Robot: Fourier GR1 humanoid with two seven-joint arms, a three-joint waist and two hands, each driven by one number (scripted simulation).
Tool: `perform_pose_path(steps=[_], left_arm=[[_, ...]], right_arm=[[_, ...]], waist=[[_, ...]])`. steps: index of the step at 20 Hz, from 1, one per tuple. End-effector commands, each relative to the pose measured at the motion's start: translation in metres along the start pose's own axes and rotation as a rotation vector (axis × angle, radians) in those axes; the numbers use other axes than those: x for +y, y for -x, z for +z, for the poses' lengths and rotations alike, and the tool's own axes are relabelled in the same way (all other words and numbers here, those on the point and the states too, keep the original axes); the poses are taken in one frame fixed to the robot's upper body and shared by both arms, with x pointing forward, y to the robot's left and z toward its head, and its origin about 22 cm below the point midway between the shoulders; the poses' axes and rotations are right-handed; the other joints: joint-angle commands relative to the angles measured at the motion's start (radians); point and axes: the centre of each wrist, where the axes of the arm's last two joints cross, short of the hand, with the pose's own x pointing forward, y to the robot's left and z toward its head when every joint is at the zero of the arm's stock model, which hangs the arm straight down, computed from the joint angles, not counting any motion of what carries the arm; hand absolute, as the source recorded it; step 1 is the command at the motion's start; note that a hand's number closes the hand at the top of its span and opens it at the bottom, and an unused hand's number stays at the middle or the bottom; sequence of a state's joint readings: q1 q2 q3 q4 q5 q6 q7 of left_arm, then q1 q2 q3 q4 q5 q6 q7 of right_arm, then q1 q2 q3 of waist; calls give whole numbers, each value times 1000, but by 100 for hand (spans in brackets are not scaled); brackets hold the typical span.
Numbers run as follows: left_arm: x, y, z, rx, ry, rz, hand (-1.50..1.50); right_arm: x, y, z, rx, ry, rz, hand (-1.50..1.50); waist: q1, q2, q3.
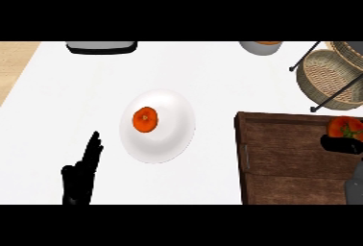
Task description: Pick the tomato from the tray and place it in the tiered basket
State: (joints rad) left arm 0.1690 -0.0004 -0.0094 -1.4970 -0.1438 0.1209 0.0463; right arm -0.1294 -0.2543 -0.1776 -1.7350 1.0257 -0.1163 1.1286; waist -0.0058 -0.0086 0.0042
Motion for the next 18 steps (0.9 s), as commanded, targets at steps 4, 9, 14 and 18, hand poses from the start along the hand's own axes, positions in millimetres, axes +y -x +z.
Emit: perform_pose_path(steps=[4, 9, 14, 18], left_arm=[[17, 5, -12, 15, -16, -27, 0], [10, 1, -12, -17, 12, -34, 0], [-5, -9, -16, -11, 18, -29, 0], [-3, -9, -13, -3, 4, -47, 0]], right_arm=[[-83, -42, 39, 21, 313, -124, 150], [-122, -72, 55, 1, 365, -58, 150], [-139, -97, 31, 4, 388, -63, 150], [-147, -121, 19, 19, 396, -51, 150]], waist=[[-11, 2, -9], [2, 4, -8], [6, 8, -6], [11, 9, -6]])
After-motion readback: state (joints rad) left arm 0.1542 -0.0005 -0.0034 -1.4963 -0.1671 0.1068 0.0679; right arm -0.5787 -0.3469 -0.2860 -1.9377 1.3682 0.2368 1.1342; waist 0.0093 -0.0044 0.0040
